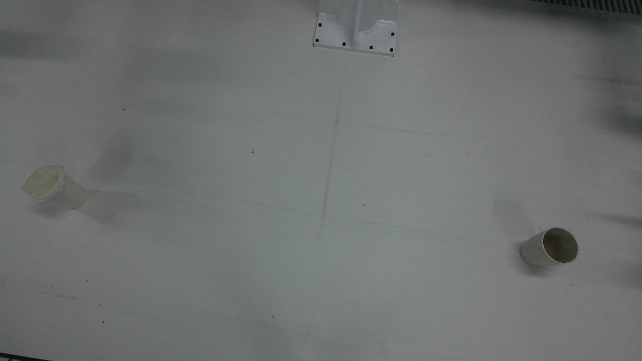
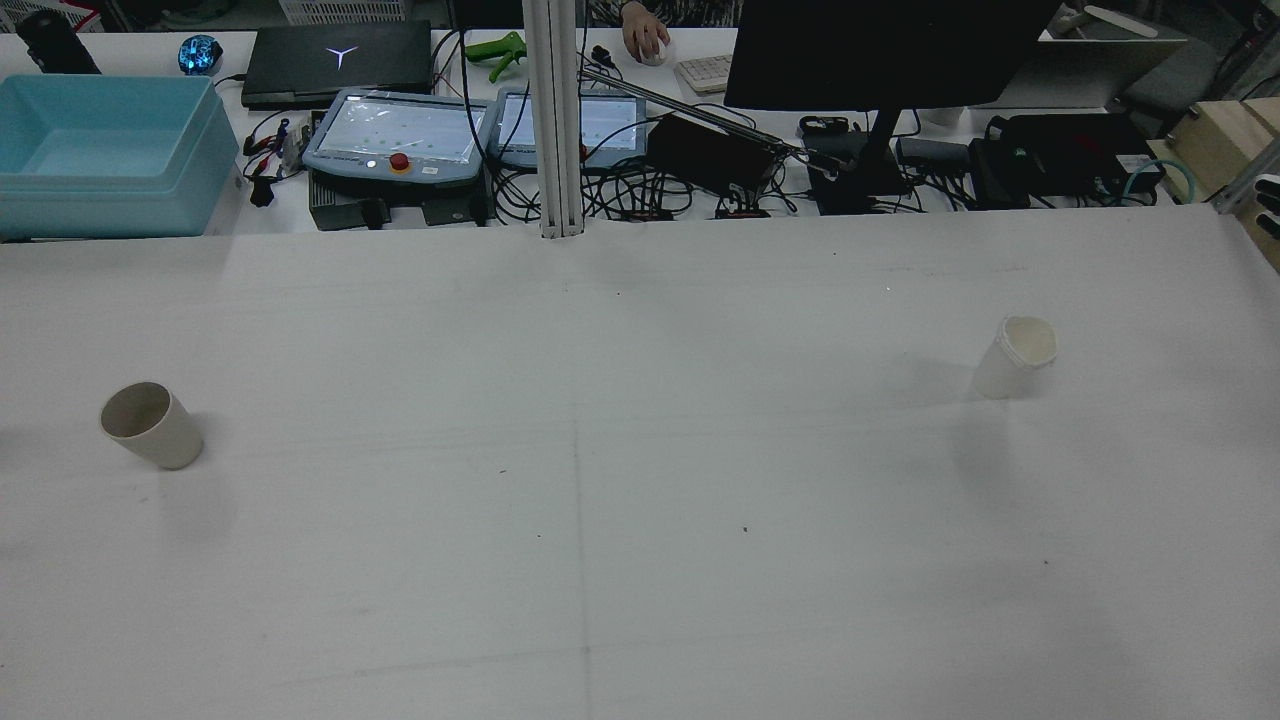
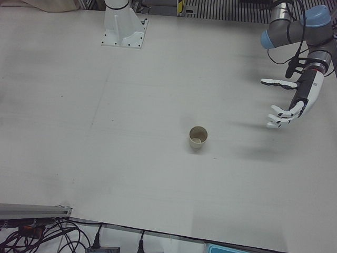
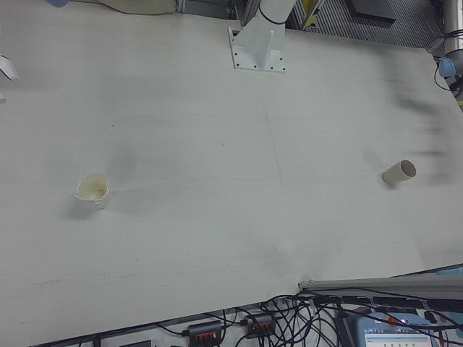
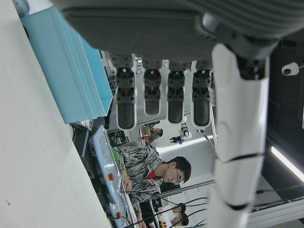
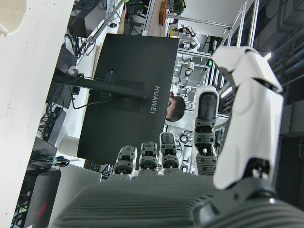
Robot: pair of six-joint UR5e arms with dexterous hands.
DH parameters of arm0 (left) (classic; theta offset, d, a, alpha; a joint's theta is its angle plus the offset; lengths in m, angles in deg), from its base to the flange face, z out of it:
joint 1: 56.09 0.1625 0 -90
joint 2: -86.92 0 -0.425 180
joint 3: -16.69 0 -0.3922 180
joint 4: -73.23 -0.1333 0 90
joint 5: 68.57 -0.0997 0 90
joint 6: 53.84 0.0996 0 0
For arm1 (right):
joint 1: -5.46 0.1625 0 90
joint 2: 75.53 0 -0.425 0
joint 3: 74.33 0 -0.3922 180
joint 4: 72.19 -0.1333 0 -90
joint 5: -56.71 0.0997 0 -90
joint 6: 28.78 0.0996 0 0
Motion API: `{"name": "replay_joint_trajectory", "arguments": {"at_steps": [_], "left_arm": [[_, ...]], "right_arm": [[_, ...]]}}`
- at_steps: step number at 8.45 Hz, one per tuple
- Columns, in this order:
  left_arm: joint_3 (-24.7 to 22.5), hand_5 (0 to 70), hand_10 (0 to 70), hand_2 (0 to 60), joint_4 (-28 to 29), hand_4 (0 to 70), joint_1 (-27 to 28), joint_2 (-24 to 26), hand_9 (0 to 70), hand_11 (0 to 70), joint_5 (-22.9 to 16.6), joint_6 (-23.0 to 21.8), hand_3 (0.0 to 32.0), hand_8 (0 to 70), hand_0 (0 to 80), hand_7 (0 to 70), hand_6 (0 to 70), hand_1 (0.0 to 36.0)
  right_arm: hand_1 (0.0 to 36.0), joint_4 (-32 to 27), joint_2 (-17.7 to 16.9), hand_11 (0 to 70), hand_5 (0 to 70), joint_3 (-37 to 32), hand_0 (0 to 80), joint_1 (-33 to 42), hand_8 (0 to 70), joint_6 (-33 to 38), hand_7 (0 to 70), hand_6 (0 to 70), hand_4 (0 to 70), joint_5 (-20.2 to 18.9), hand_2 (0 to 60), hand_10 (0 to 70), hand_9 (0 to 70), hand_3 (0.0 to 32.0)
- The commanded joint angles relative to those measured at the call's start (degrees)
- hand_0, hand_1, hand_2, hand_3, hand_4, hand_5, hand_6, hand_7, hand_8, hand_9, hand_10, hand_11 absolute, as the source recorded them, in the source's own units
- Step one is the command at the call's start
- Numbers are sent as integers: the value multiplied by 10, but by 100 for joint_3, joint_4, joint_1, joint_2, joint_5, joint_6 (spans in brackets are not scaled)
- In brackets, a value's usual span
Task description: Pour water
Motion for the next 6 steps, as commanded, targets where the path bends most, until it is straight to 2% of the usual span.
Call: {"name": "replay_joint_trajectory", "arguments": {"at_steps": [1,2,3,4,5,6], "left_arm": [[742,424,196,289,1044,194,1342,389,155,315,1216,1083,0,150,751,335,148,309],[1348,399,150,384,1337,174,1966,827,118,249,1649,1058,0,121,671,296,126,319],[1441,373,76,457,1052,113,2068,1110,57,143,1689,1014,10,81,659,218,85,345],[1408,331,28,372,832,97,2077,1130,26,70,1637,840,18,61,597,168,71,290],[1399,294,15,275,673,95,2078,1131,15,45,1628,507,28,49,548,143,61,225],[1416,255,7,203,585,86,2095,1165,10,31,1627,539,44,36,520,123,47,180]], "right_arm": [[231,-8,43,134,455,-304,540,-75,106,-317,239,106,388,40,436,81,119,0],[242,44,165,135,474,-313,545,-102,112,-326,254,123,431,49,486,82,126,0],[254,44,227,130,502,-322,550,-102,118,-300,275,157,521,49,556,79,129,0],[260,53,219,112,510,-322,555,-84,116,-265,278,165,546,49,569,67,124,0],[258,45,202,97,502,-313,553,-76,111,-256,268,149,523,14,554,56,117,0],[256,45,201,91,490,-304,555,-84,106,-256,257,134,492,-4,529,52,112,0]]}}
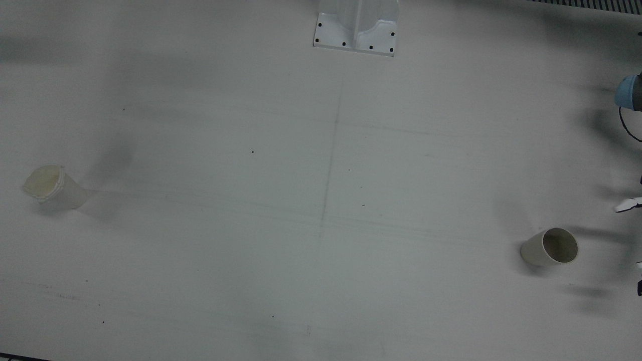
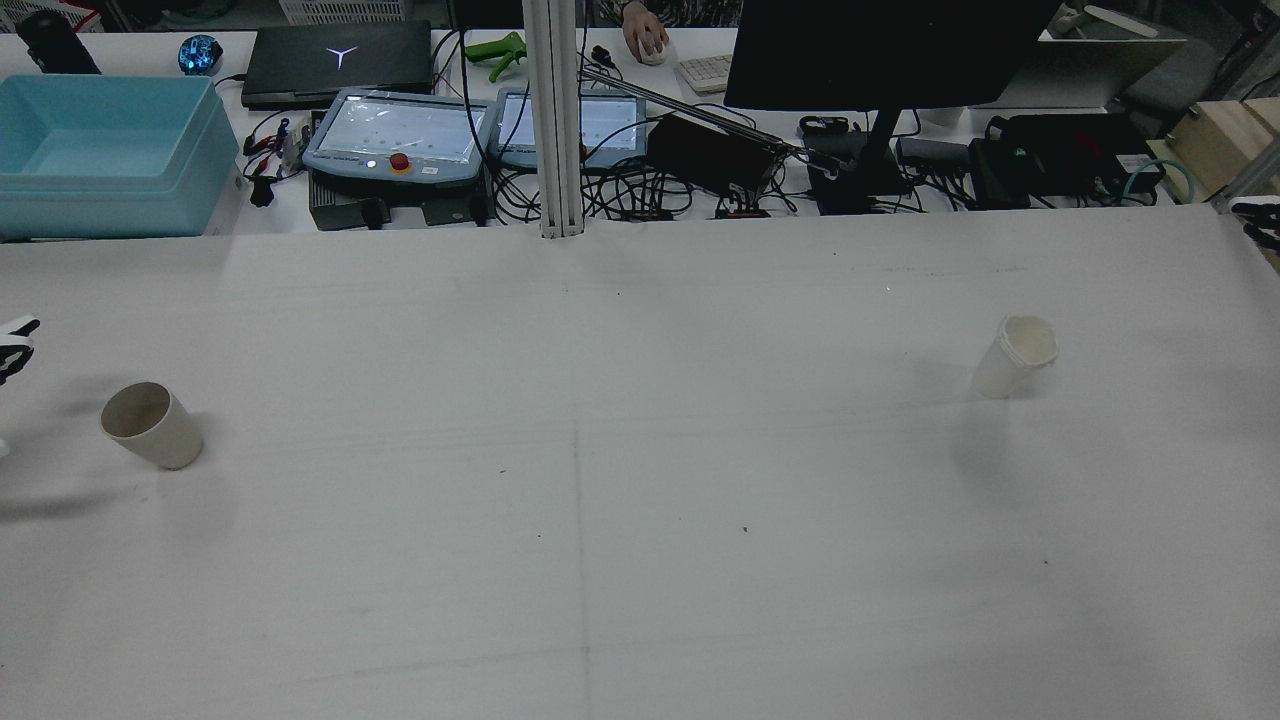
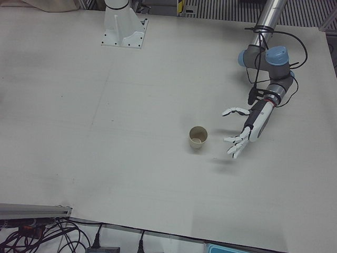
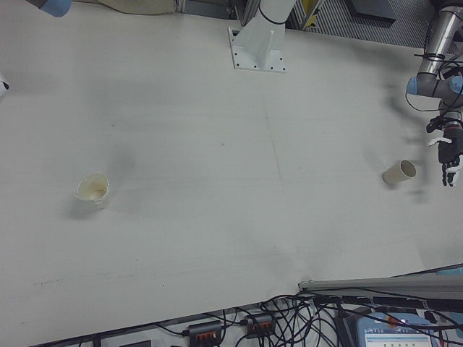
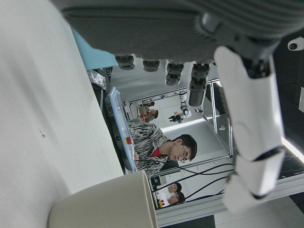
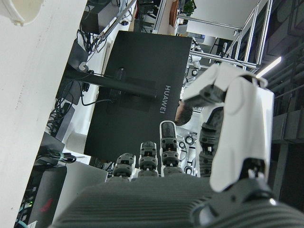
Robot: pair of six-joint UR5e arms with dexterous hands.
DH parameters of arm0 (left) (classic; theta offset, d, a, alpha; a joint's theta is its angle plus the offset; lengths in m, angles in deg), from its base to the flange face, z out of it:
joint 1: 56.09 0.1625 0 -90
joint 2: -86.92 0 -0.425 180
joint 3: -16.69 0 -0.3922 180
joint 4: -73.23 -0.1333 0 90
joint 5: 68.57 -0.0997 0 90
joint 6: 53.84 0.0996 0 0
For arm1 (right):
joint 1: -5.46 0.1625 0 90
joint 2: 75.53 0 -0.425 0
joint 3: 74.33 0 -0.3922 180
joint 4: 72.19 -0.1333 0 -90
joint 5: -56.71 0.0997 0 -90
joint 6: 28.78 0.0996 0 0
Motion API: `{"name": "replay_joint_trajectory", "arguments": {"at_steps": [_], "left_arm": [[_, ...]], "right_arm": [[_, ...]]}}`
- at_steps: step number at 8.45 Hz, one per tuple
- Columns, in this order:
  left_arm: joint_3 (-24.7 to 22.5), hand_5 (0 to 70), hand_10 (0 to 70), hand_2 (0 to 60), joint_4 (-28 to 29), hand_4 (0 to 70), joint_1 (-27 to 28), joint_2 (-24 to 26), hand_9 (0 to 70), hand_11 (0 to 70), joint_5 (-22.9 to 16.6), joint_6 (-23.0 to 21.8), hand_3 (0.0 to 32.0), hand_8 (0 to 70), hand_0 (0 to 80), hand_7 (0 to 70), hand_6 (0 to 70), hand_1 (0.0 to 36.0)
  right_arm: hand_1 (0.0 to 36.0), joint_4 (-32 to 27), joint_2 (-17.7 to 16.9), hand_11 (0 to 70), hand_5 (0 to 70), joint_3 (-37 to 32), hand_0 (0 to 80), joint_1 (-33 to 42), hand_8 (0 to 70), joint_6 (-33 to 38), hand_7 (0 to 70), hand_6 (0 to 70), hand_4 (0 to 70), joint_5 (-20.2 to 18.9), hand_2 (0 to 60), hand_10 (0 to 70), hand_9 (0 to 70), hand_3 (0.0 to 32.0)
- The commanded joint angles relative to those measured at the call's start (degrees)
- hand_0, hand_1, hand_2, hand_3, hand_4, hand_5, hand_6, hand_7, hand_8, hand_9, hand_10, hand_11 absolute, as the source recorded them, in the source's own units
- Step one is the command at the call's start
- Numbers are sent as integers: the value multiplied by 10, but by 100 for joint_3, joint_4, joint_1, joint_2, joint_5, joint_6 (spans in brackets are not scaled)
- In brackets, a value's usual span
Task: Pour water
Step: 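Reach the left hand toward the beige paper cup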
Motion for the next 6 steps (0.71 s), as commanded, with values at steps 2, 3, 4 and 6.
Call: {"name": "replay_joint_trajectory", "arguments": {"at_steps": [2,3,4,6], "left_arm": [[124,263,31,313,-336,46,180,303,11,76,15,121,54,39,609,125,30,291],[141,288,46,412,-441,37,189,356,14,105,7,131,50,45,740,131,33,358],[141,288,45,416,-511,37,302,391,13,104,7,157,48,42,770,129,32,360],[132,283,32,395,-512,26,470,409,11,86,7,280,50,43,766,124,19,359]], "right_arm": [[257,-10,-13,85,478,29,558,1,101,17,245,114,455,-50,504,47,107,0],[262,-10,-13,84,480,38,559,10,102,17,245,115,455,-50,517,46,107,0],[268,-10,-13,79,481,47,564,10,100,17,244,111,449,-58,522,42,106,0],[274,-10,-21,76,478,56,569,10,97,26,240,104,440,-58,527,40,103,0]]}}
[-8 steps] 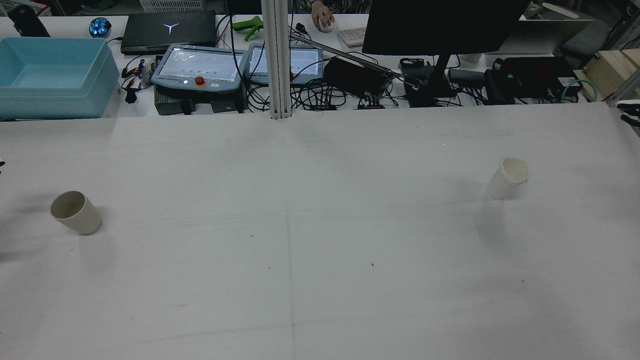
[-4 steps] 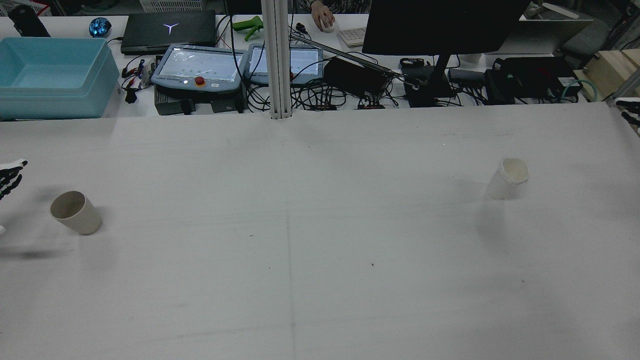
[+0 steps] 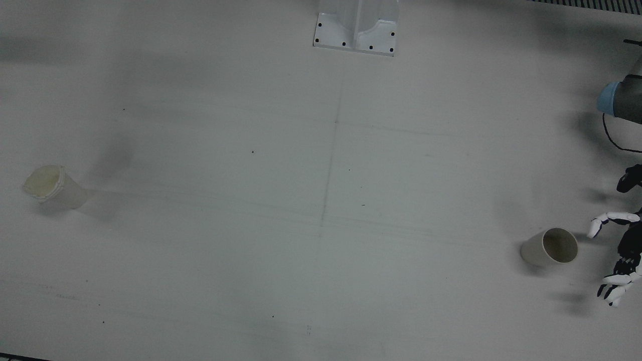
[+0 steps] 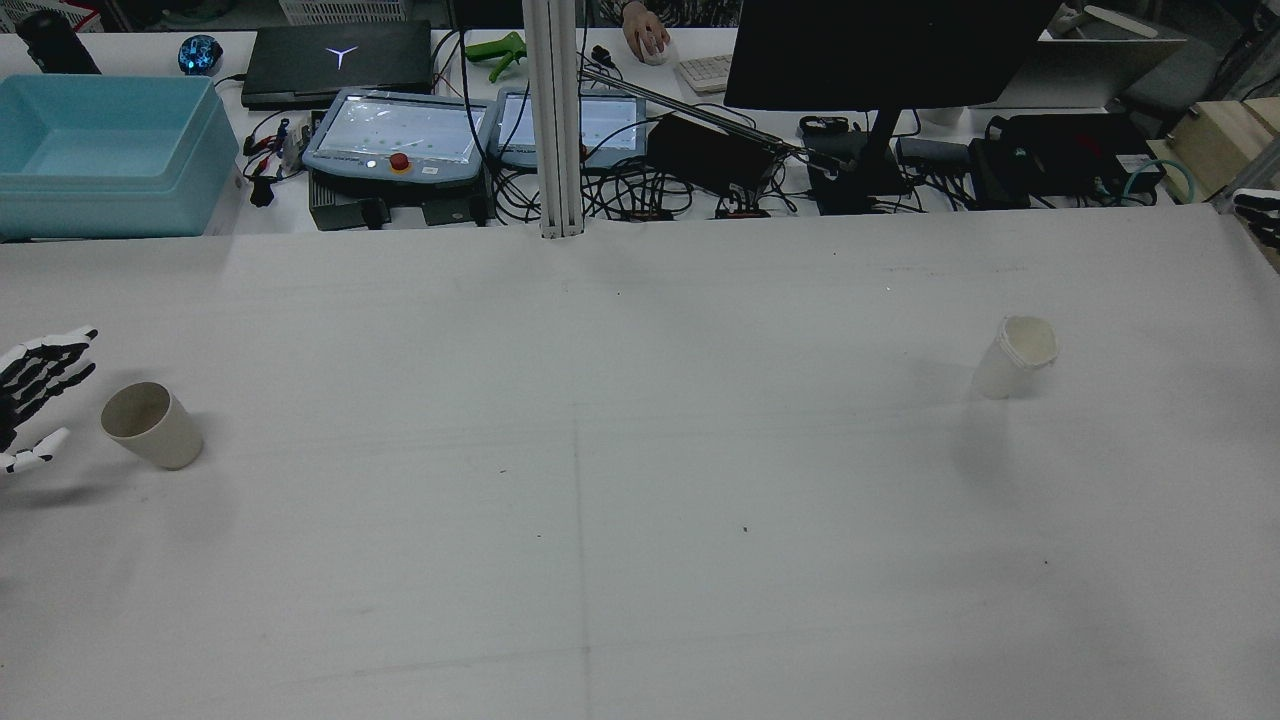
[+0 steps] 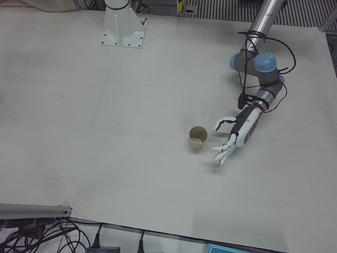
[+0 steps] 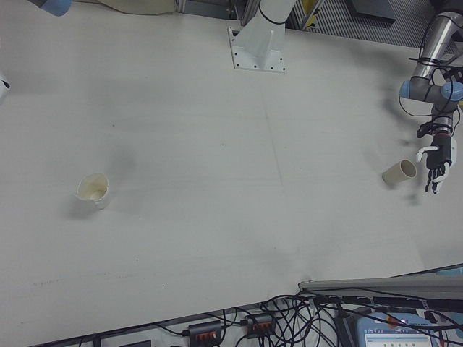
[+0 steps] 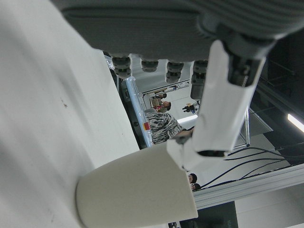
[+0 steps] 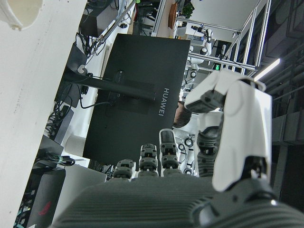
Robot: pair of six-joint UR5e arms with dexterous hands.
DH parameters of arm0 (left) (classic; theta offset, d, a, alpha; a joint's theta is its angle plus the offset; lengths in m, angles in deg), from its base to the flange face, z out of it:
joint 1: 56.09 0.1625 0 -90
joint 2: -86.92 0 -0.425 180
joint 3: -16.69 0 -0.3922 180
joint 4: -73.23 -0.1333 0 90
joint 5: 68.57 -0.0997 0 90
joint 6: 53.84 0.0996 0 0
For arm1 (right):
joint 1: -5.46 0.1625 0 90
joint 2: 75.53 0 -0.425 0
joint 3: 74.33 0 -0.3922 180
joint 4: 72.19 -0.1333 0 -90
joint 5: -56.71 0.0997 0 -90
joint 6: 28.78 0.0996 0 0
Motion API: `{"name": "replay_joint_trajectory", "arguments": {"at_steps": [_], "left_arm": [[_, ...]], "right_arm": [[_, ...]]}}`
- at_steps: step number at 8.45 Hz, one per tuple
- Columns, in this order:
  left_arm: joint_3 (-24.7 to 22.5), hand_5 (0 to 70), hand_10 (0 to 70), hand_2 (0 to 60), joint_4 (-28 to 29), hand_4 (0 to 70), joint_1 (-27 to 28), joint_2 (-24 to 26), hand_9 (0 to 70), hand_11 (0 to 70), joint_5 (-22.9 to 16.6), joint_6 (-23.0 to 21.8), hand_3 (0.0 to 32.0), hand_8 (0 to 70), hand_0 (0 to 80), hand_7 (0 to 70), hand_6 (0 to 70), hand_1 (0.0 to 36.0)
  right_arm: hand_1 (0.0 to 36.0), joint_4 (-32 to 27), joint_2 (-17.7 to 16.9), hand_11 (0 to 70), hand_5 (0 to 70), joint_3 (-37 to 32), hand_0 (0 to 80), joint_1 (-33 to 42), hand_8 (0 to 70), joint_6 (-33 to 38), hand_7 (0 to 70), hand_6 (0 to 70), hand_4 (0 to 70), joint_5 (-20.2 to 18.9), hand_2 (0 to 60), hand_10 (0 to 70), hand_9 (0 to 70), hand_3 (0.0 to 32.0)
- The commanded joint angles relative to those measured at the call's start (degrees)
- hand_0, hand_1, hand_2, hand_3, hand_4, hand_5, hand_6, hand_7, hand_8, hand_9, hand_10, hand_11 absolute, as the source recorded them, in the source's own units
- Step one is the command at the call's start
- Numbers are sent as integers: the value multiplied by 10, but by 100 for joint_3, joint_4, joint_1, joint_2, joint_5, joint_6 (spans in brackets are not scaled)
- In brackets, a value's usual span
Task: Pour water
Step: 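Reach the left hand toward the beige paper cup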
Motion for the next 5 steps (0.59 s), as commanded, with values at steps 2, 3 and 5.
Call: {"name": "replay_joint_trajectory", "arguments": {"at_steps": [2,3,5], "left_arm": [[-1,229,13,142,-109,32,193,172,7,43,-1,92,70,24,546,108,5,199],[-9,231,10,122,-231,39,202,269,8,36,-1,83,72,22,521,110,7,170],[0,242,11,169,-487,37,228,498,9,41,-1,101,66,23,556,116,12,215]], "right_arm": [[270,-18,-5,73,473,11,569,10,96,6,237,100,432,2,508,38,103,0],[271,-18,-14,70,473,11,569,10,94,6,235,96,421,2,500,36,102,0],[271,-27,-14,71,472,20,569,28,93,58,236,94,416,2,499,35,101,0]]}}
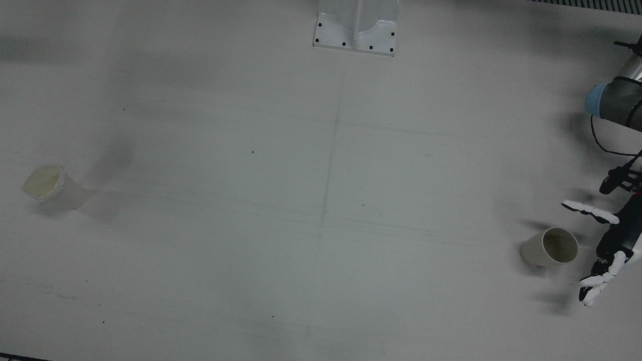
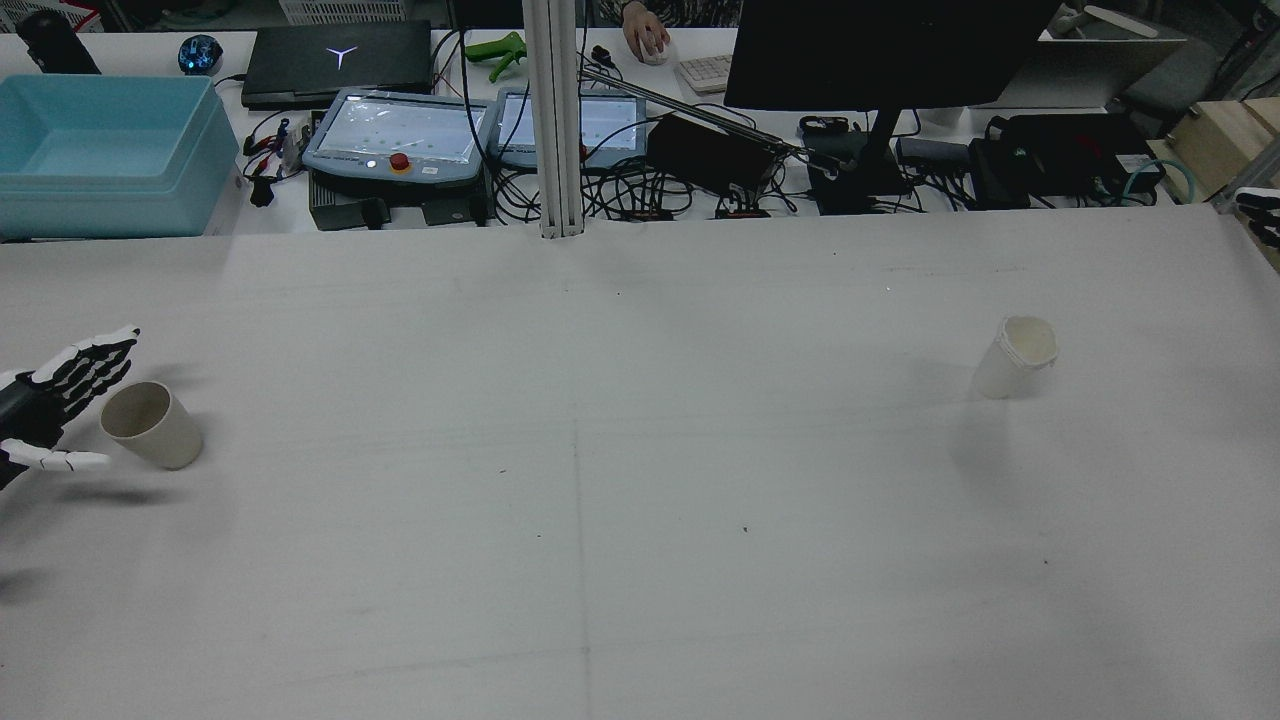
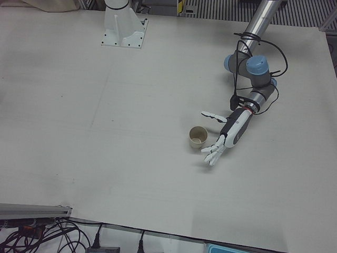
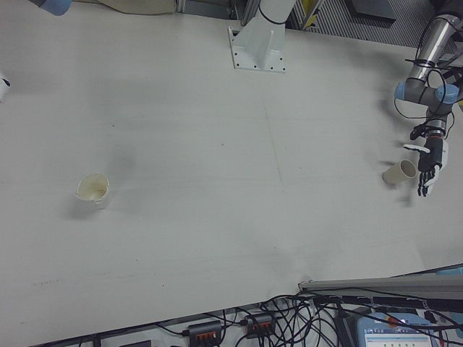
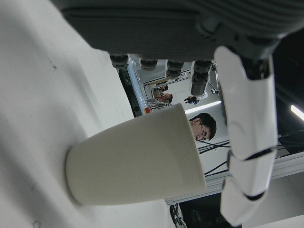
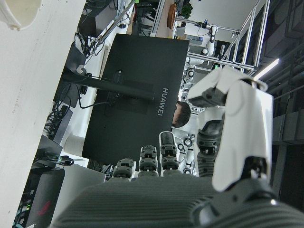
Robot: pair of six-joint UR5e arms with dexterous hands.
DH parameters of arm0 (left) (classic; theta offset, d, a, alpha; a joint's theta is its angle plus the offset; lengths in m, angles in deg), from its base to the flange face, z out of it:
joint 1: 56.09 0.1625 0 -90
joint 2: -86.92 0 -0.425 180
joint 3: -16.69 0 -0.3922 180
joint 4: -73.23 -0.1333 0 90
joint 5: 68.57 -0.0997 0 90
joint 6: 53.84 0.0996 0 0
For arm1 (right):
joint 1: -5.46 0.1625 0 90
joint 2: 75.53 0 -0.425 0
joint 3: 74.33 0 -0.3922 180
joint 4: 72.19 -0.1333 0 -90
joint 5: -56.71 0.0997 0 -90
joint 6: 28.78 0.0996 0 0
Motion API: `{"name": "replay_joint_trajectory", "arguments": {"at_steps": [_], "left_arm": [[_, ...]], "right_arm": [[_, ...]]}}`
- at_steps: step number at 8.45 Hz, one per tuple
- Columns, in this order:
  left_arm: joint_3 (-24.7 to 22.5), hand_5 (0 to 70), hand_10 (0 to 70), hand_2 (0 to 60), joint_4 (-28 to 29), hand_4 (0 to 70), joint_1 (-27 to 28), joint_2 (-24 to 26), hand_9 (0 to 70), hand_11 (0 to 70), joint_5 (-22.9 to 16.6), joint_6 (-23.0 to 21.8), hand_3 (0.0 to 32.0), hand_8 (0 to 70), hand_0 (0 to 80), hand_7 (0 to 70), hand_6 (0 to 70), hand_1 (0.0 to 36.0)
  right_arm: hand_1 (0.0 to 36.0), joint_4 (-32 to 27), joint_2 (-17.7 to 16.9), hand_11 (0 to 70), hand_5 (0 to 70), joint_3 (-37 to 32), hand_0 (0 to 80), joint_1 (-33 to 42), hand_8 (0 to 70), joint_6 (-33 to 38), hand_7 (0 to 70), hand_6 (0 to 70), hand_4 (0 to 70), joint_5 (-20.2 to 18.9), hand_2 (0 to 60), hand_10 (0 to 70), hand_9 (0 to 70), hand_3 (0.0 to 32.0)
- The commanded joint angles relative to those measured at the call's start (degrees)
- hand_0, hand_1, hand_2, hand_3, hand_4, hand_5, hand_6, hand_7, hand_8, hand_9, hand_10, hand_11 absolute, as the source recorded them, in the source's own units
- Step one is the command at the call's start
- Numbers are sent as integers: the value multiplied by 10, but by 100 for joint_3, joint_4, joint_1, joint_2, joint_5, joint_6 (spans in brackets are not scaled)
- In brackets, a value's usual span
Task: Pour water
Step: 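Reach the left hand toward the beige paper cup, then close the left hand fingers around the beige cup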
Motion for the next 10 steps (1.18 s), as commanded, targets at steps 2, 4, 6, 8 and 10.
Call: {"name": "replay_joint_trajectory", "arguments": {"at_steps": [2,4,6,8,10], "left_arm": [[16,249,16,208,-304,32,190,255,9,51,0,12,64,26,579,119,12,245],[7,245,15,212,-313,31,190,264,9,49,0,12,66,26,575,118,10,244],[16,257,17,218,-531,36,199,412,10,54,0,12,62,28,589,124,16,255],[7,320,49,259,-795,89,199,553,44,100,9,3,20,62,615,182,67,274],[-107,517,254,373,-998,204,182,554,253,402,35,-93,0,202,793,435,210,355]], "right_arm": [[271,-16,-11,72,468,9,571,24,93,68,233,89,401,-5,491,36,101,0],[271,-16,-11,71,462,9,572,24,90,68,228,81,389,-5,486,35,98,0],[275,-16,-11,69,465,18,575,41,90,102,227,80,388,-5,490,34,99,0],[278,-34,-20,70,457,18,576,59,86,120,220,66,367,-5,481,34,97,0],[289,-34,-37,66,448,36,588,76,82,172,209,50,344,-5,470,30,93,0]]}}
